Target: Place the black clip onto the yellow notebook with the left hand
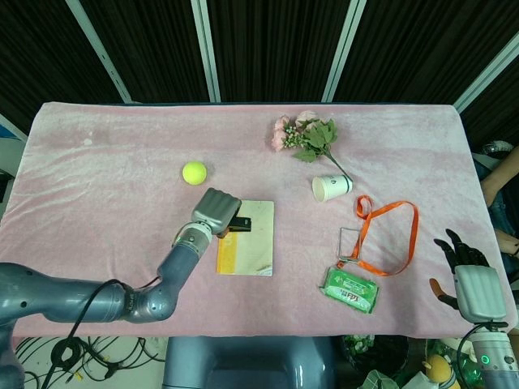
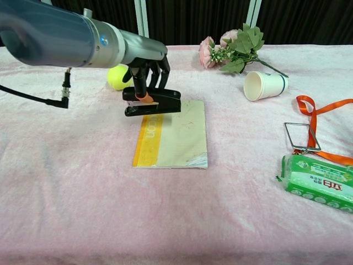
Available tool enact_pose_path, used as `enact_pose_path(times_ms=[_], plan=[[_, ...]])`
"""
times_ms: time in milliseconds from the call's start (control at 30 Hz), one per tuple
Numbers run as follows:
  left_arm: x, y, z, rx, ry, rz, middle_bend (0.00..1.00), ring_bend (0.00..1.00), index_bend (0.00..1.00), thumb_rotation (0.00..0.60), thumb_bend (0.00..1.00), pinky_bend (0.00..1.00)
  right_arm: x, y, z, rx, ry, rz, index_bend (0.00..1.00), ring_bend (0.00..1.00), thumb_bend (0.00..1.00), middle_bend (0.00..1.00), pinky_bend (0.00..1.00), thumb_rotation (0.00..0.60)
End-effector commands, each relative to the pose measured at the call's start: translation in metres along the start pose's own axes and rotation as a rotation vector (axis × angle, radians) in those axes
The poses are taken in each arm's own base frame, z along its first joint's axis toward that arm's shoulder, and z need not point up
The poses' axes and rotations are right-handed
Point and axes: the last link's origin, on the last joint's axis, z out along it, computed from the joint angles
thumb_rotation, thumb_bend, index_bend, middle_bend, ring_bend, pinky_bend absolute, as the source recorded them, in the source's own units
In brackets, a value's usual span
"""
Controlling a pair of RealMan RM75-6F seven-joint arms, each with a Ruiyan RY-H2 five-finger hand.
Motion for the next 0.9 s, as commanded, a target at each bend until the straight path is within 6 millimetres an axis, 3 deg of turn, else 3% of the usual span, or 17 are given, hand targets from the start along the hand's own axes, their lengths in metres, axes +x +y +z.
enact_pose_path(times_ms=[33, 267, 900], plan=[[0.002, 0.015, 0.007, 0.016, 0.007, 0.017, 0.53, 0.42, 0.54, 0.600, 0.48, 0.62, 0.000, 0.000, 0.000, -0.001, -0.001, 0.000, 0.21, 0.19, 0.22, 0.06, 0.21, 0.600], [-0.005, 0.033, 0.017, 0.047, 0.003, 0.044, 0.53, 0.42, 0.54, 0.600, 0.48, 0.62, 0.001, 0.001, 0.000, -0.004, 0.002, 0.005, 0.21, 0.19, 0.22, 0.06, 0.21, 0.600], [-0.020, 0.037, 0.028, 0.031, 0.019, 0.040, 0.52, 0.42, 0.54, 0.600, 0.47, 0.62, 0.001, 0.001, 0.000, -0.009, 0.012, 0.008, 0.21, 0.19, 0.22, 0.06, 0.21, 0.600]])
